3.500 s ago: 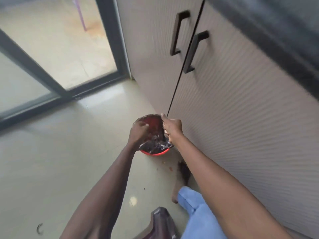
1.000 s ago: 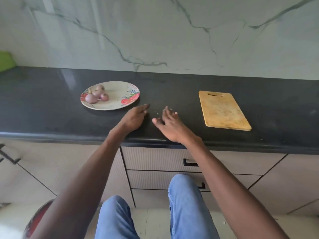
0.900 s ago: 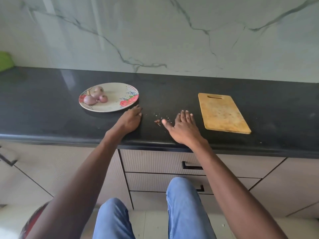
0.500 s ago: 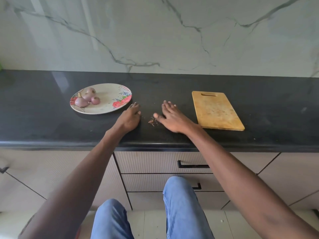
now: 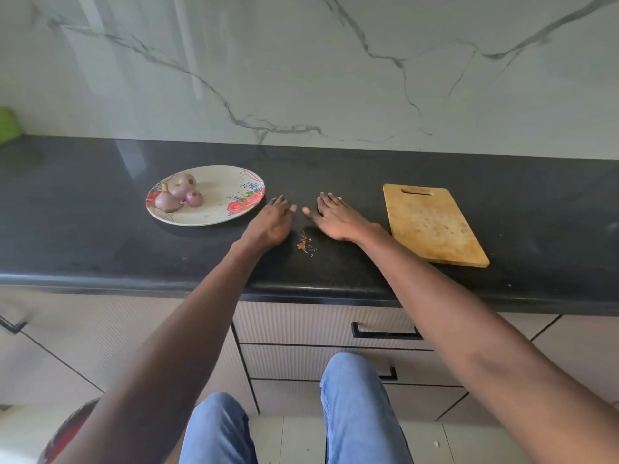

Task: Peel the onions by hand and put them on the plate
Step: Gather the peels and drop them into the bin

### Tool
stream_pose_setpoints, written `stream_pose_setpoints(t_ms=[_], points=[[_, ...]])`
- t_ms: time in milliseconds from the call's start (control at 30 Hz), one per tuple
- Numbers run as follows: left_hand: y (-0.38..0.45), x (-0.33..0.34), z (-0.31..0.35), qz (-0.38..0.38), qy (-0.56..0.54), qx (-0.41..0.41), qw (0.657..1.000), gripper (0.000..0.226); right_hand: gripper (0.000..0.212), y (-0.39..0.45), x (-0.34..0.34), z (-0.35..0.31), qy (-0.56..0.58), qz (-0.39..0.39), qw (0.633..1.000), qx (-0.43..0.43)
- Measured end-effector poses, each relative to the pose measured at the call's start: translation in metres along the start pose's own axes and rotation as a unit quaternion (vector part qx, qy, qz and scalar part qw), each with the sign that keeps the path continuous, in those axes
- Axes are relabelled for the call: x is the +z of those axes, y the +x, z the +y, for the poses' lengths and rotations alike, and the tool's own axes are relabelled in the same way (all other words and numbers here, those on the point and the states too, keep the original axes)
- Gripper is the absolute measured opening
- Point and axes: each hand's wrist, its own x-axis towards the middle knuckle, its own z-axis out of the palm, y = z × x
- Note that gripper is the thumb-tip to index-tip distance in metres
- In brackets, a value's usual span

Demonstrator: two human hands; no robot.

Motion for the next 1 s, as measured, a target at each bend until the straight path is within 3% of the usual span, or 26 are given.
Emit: stream_pose_setpoints(t_ms=[100,367,467,567,600,667,767,900,1000], points=[[0.005,0.001,0.005,-0.008,0.032,-0.024,0.999,0.051,0.070,0.015,0.002,-0.010,0.000,-0.013,0.999,-0.037],[-0.068,-0.004,0.005,-0.066,0.044,0.048,0.996,0.066,0.046,-0.054,0.021,-0.004,0.100,-0.003,0.984,-0.150],[-0.084,-0.004,0.001,-0.069,-0.046,0.038,0.996,0.073,0.046,-0.079,0.024,-0.009,0.154,-0.026,0.977,-0.148],[-0.090,-0.007,0.003,-0.047,-0.178,0.021,0.983,0.077,0.060,-0.097,0.018,-0.008,0.256,-0.010,0.962,-0.091],[-0.090,-0.008,0.003,-0.026,-0.220,0.011,0.975,0.078,0.063,-0.102,0.018,-0.007,0.246,0.010,0.967,-0.064],[-0.084,-0.009,0.000,0.013,-0.316,-0.019,0.949,0.079,0.074,-0.107,0.024,-0.008,0.114,0.030,0.993,-0.008],[-0.074,-0.006,-0.001,0.030,-0.389,-0.046,0.919,0.079,0.088,-0.110,0.040,-0.027,-0.026,0.023,0.999,-0.004],[-0.066,-0.003,-0.003,0.065,-0.465,-0.060,0.881,0.072,0.075,-0.100,0.045,-0.063,0.009,0.033,0.998,-0.060],[-0.067,-0.007,-0.008,0.096,-0.546,-0.078,0.829,0.070,0.054,-0.092,0.035,-0.059,0.203,0.075,0.975,-0.051]])
